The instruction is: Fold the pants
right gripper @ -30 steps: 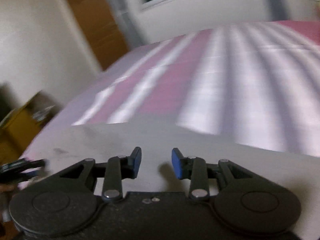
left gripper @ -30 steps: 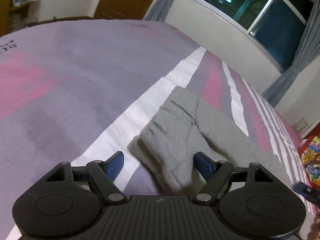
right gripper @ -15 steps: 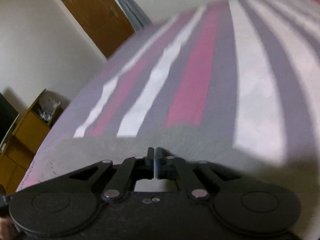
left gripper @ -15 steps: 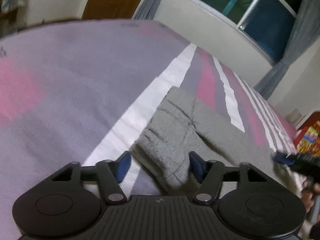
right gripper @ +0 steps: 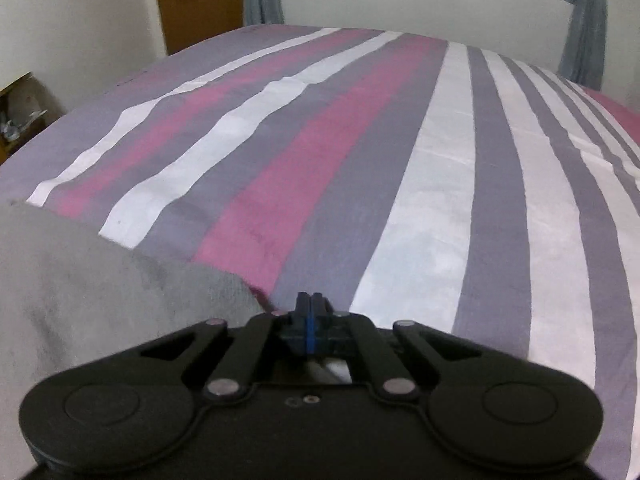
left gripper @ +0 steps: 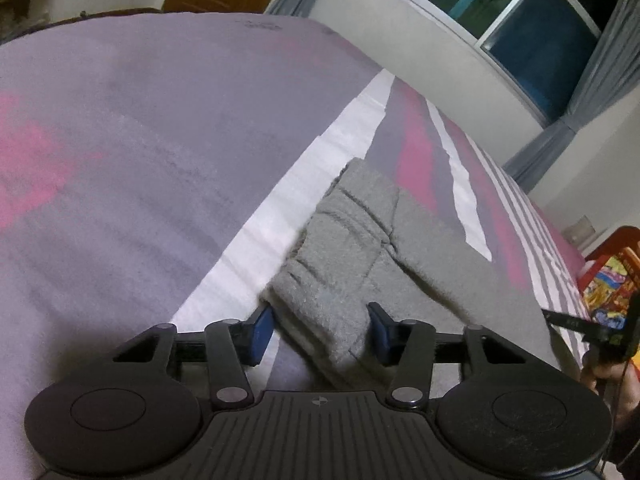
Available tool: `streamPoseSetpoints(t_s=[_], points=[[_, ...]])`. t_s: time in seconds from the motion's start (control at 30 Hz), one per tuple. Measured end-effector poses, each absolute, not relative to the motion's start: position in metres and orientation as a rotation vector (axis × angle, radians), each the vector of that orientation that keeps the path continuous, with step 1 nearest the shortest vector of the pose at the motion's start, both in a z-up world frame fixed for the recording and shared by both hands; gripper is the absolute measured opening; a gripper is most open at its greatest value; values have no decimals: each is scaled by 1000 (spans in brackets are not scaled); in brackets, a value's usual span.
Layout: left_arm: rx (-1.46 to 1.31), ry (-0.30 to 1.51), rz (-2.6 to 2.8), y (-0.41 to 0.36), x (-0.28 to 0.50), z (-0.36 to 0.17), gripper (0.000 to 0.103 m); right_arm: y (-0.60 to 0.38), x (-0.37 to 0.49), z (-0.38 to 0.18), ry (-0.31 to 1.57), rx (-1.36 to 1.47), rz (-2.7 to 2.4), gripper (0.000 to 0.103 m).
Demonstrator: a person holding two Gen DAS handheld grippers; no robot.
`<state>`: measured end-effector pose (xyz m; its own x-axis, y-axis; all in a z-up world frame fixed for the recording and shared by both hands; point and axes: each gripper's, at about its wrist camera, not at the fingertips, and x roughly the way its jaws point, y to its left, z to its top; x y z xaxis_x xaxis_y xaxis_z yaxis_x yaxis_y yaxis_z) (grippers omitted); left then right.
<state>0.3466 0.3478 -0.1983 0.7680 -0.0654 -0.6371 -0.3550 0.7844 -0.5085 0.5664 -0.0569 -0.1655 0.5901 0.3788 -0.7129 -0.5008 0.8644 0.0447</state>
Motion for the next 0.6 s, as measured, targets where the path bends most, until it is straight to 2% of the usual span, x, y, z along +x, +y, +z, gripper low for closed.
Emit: streamPoseSetpoints(t_s=[0.03, 0.1, 0.2, 0.37, 0.43, 0.47, 0.53, 0.6], points=[[-659, 683, 184, 348, 341, -194, 62, -65, 559, -158, 764, -119, 523, 15], [-611, 652, 233, 345, 324, -179, 76, -83, 539, -148, 712, -49, 569, 22], [-474, 589, 260, 326, 321, -154, 77, -104, 510, -140, 699, -16, 624, 24], [-315, 599, -17, 249, 392, -144, 78, -83, 491, -150, 752, 37, 683, 24], [-258, 708, -66, 225, 428, -165, 88, -73, 491, -161, 784, 6, 694, 30], [-235, 784, -35, 219, 443, -183, 92, -72, 491, -166, 783, -17, 685, 29], [-186, 774, -40, 212, 447, -192, 101, -91, 493, -164, 784, 12, 662, 30], [-138, 789, -54, 207, 446, -190, 103, -128, 492, -157, 771, 25, 591, 31]])
